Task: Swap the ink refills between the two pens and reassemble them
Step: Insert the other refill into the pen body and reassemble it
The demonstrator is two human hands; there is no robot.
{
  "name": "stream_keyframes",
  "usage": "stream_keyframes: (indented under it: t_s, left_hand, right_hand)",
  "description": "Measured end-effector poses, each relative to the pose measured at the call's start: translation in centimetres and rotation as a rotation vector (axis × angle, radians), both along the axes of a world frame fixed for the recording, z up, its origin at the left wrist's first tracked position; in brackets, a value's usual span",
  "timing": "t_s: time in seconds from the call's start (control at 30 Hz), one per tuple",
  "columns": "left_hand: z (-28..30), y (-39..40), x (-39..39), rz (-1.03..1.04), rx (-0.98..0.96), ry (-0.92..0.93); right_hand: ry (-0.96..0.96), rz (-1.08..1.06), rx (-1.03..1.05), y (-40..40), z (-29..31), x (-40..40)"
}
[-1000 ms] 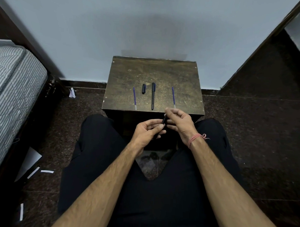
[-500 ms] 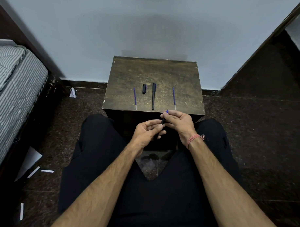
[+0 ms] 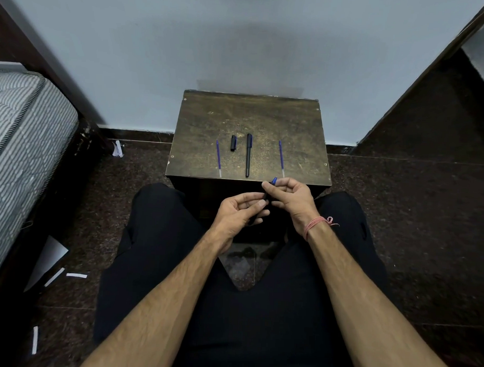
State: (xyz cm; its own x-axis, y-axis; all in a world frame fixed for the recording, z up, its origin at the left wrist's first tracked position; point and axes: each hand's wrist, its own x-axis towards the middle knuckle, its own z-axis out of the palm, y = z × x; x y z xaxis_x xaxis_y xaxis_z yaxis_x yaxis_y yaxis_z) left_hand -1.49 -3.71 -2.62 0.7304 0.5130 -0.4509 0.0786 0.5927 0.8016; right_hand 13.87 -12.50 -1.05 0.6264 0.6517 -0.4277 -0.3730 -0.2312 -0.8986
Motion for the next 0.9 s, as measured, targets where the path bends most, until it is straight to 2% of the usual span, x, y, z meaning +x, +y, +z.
stream_keyframes:
  t_s: [0.1,0.17,0.23,0.33,0.47,0.53,0.73,0.9]
  left_hand:
    - [0.0,0.0,-0.1,0.023,-0.042,-0.017]
    - [0.1,0.1,-0.2,0.025,-0.061,-0.020]
    - [0.4,0.1,-0.3,-0.033,-0.073,-0.010]
    - [0.9,0.1,-0.2,-0.172,-0.165,0.031]
    - [0.6,0.5,-0.3,-0.258,-0.333,-0.058]
    - [0.4,0.5,-0.3,-0.254,-0.295,-0.072]
    - [-0.6,0.0,-0.1,-0.172,-0.004,0.005]
    - [-0.5,0.0,0.1,-0.121,0.068,0.039]
  right_hand:
    - [0.130,0.102,0.112,0.0,0.0,0.1]
    - [0.122,0.142,0.144,-0.1,-0.1,0.3]
    - [0.108,0.124,0.140,-0.2,0.1,0.5]
    - [0.184,0.085,0.173,-0.2,0.6,0.6]
    - [0.327,0.101,0.260,-0.2,1.1,0.7]
    - [0.313,0.099,0.261,-0.2,1.3,0.7]
    - [0.071,0.021,0.153,0.0,1.1,0.5]
    - [-0.003,-0.001,0.131,0.1,0.9,0.4]
